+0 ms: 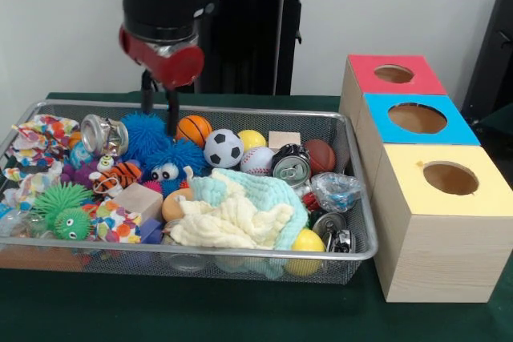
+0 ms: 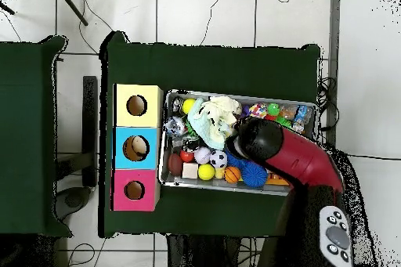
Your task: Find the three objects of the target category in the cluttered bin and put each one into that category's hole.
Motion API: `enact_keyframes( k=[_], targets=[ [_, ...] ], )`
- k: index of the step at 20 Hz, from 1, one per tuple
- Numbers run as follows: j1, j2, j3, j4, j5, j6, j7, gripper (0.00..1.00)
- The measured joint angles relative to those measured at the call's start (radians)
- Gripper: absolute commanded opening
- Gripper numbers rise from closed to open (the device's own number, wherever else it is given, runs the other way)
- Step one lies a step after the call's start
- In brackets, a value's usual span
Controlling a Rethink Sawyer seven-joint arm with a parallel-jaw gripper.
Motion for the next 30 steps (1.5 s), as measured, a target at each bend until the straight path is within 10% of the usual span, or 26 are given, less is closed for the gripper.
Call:
enact_keyframes(
  k=[30],
  targets=[
    [-0.156,0.096,0.228,-0.005,-0.250,-0.102,0.000,1.00]
  ],
)
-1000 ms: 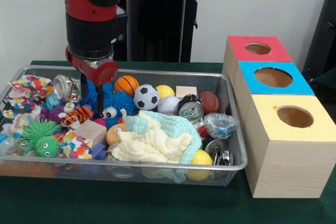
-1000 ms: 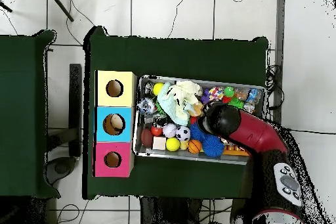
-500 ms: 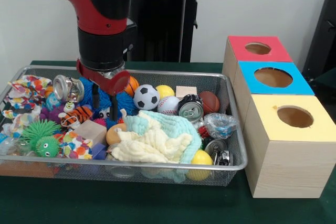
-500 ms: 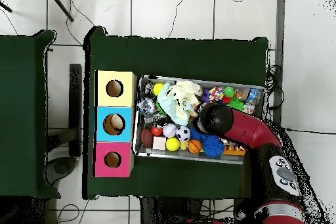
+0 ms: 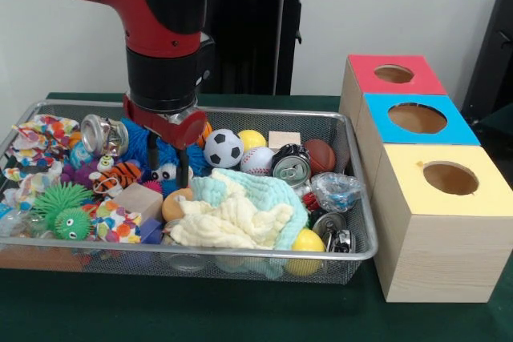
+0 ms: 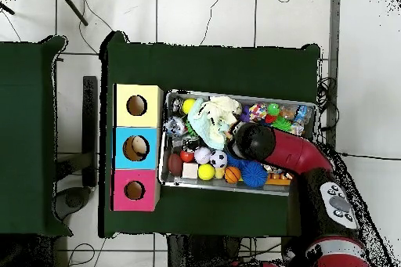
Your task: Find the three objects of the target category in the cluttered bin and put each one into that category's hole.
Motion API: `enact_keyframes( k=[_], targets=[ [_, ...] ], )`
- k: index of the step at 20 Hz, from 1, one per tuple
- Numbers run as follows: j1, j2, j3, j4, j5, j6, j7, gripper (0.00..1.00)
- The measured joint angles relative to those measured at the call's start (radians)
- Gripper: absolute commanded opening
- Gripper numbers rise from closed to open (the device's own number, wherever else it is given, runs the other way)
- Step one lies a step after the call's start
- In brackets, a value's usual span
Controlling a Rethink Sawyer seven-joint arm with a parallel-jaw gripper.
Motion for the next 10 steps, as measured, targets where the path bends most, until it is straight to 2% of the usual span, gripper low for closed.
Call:
enact_keyframes(
  k=[10],
  targets=[
    [-0.029,-0.019,0.016,0.000,-0.059,0.000,0.000,1.00]
  ],
)
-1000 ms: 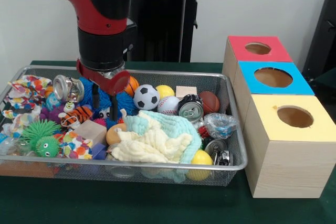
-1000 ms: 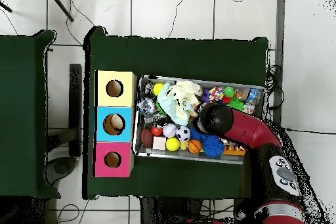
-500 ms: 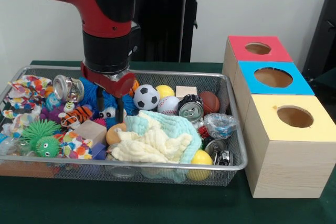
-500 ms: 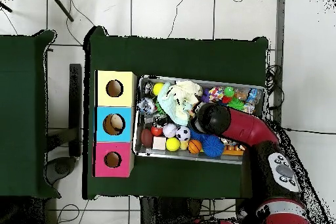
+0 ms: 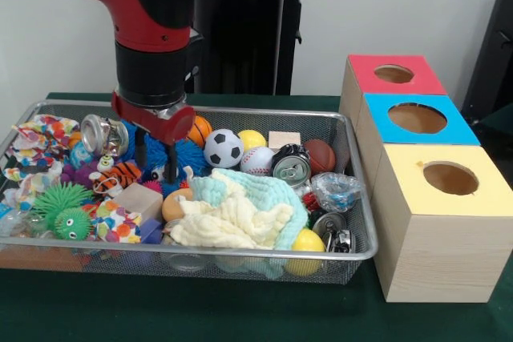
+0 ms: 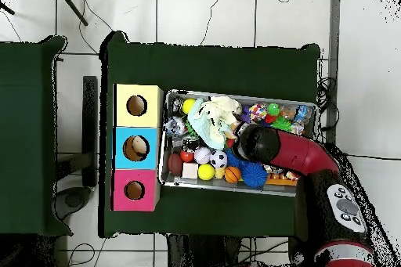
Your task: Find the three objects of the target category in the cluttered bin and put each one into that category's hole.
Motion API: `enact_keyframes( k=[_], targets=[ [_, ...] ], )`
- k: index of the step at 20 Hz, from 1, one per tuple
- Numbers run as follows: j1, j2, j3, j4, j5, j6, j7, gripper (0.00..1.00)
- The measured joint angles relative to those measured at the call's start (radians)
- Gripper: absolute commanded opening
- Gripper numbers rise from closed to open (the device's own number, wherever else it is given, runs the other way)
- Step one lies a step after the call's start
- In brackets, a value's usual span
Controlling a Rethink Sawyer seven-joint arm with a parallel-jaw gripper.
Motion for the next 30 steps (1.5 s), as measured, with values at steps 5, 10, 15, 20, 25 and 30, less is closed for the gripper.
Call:
enact_keyframes(
  k=[5,10,15,20,25,30],
  targets=[
    [-0.015,-0.019,0.000,0.000,-0.016,0.000,0.000,1.00],
    [-0.023,-0.023,0.000,-0.004,-0.016,0.000,0.000,1.00],
    [-0.034,-0.023,0.000,-0.005,-0.020,0.000,0.000,1.00],
    [-0.045,-0.023,0.000,-0.006,-0.048,0.000,0.000,1.00],
    [-0.055,-0.016,0.000,-0.006,-0.081,0.000,0.000,1.00],
    [-0.067,0.007,0.002,-0.006,-0.114,0.000,0.000,1.00]
  ],
)
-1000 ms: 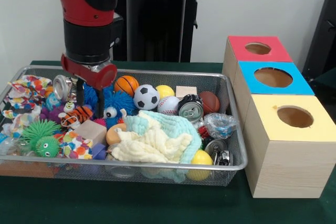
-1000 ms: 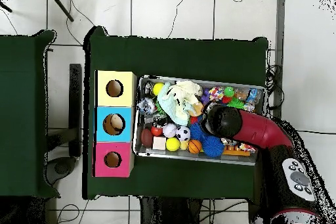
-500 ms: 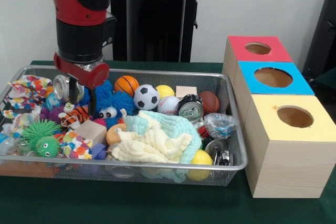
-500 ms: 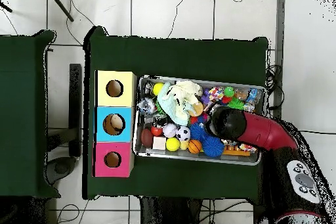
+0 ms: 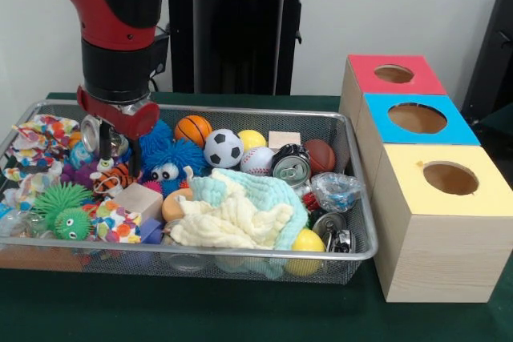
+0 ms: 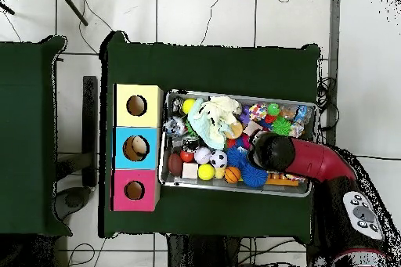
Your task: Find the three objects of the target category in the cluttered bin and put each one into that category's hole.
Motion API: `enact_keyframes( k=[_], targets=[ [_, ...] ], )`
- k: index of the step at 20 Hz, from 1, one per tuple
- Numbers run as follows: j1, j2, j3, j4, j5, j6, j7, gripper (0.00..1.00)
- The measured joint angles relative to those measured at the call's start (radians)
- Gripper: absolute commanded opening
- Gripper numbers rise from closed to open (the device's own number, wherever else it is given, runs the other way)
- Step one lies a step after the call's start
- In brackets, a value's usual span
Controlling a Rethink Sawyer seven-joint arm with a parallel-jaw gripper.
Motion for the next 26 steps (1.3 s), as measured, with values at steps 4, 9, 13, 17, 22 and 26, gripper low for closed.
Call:
enact_keyframes(
  k=[4,9,13,17,22,26],
  targets=[
    [-0.009,0.024,0.006,0.000,-0.022,-0.001,0.000,1.00],
    [-0.013,0.049,0.019,0.000,-0.038,-0.012,0.000,1.00],
    [-0.016,0.059,0.037,-0.001,-0.043,-0.018,0.000,1.00],
    [-0.023,0.062,0.053,-0.001,-0.043,-0.022,0.000,1.00],
    [-0.037,0.062,0.070,0.000,-0.044,-0.023,0.000,1.00],
    [-0.047,0.062,0.089,0.000,-0.064,-0.023,0.000,1.00]
  ],
)
